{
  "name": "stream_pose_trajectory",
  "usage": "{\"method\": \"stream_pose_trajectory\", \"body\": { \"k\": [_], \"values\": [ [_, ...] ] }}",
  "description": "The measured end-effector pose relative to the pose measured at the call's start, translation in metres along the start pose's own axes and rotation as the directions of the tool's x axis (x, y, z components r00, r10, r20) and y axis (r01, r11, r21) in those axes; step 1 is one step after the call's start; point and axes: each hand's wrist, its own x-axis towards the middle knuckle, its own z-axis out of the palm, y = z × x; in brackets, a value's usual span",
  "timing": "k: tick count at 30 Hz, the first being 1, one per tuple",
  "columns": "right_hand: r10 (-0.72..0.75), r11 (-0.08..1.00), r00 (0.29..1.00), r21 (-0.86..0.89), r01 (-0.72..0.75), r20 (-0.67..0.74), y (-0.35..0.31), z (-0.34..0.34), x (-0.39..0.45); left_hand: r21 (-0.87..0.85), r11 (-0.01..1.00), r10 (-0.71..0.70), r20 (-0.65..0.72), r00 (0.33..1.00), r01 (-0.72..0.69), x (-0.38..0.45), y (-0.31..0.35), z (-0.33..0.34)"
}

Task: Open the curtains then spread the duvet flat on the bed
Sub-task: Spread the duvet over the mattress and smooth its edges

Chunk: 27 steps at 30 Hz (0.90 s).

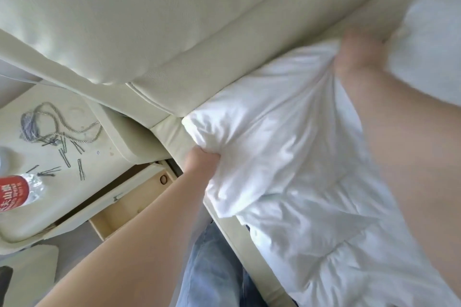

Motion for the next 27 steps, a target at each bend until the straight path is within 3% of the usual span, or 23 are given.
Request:
{"method": "stream_pose_trajectory", "body": {
  "k": [2,4,6,7,9,11,12,13,15,17,20,24,27],
  "values": [
    [-0.007,0.982,1.000,0.190,0.010,-0.016,-0.009,-0.012,0.034,-0.033,0.999,0.012,-0.028,1.000,-0.013,0.008,0.022,0.011],
    [-0.070,0.964,0.981,0.265,0.019,0.181,-0.021,-0.004,0.036,-0.061,0.998,-0.036,-0.112,0.993,0.029,0.015,0.035,0.019],
    [-0.103,0.980,0.923,0.194,0.031,0.372,-0.030,0.023,0.017,-0.080,0.996,-0.054,-0.260,0.964,0.034,0.012,0.038,0.021],
    [-0.085,0.989,0.909,0.145,0.028,0.409,-0.033,0.037,0.003,-0.062,0.997,0.022,-0.361,0.932,-0.048,0.007,0.037,0.022],
    [-0.070,0.992,0.939,0.121,0.030,0.338,-0.040,0.063,-0.030,0.101,0.923,0.369,-0.502,0.782,-0.371,-0.001,0.034,0.023],
    [-0.098,0.977,0.982,0.205,0.065,0.160,-0.045,0.080,-0.061,0.321,0.737,0.676,-0.351,0.648,-0.595,-0.004,0.030,0.027],
    [-0.102,0.960,0.989,0.269,0.071,0.102,-0.047,0.087,-0.074,0.410,0.654,0.744,-0.200,0.637,-0.636,-0.002,0.029,0.029],
    [-0.092,0.942,0.992,0.330,0.059,0.084,-0.049,0.092,-0.087,0.494,0.592,0.747,-0.041,0.663,-0.637,0.002,0.028,0.031],
    [-0.093,0.915,0.992,0.400,0.053,0.084,-0.049,0.101,-0.112,0.643,0.495,0.616,0.216,0.758,-0.585,0.017,0.027,0.029],
    [-0.136,0.908,0.989,0.407,0.100,0.060,-0.041,0.110,-0.137,0.755,0.390,0.482,0.320,0.816,-0.526,0.038,0.031,0.027],
    [-0.179,0.937,0.981,0.319,0.144,0.081,-0.012,0.130,-0.176,0.844,0.308,0.408,0.300,0.862,-0.440,0.065,0.047,0.021],
    [-0.033,0.974,0.958,0.226,-0.033,0.284,0.038,0.161,-0.228,0.900,0.211,0.357,0.292,0.887,-0.381,0.077,0.066,0.028],
    [0.016,0.976,0.940,0.201,-0.089,0.340,0.062,0.171,-0.255,0.901,0.273,0.287,0.259,0.922,-0.337,0.070,0.071,0.032]
  ]
}}
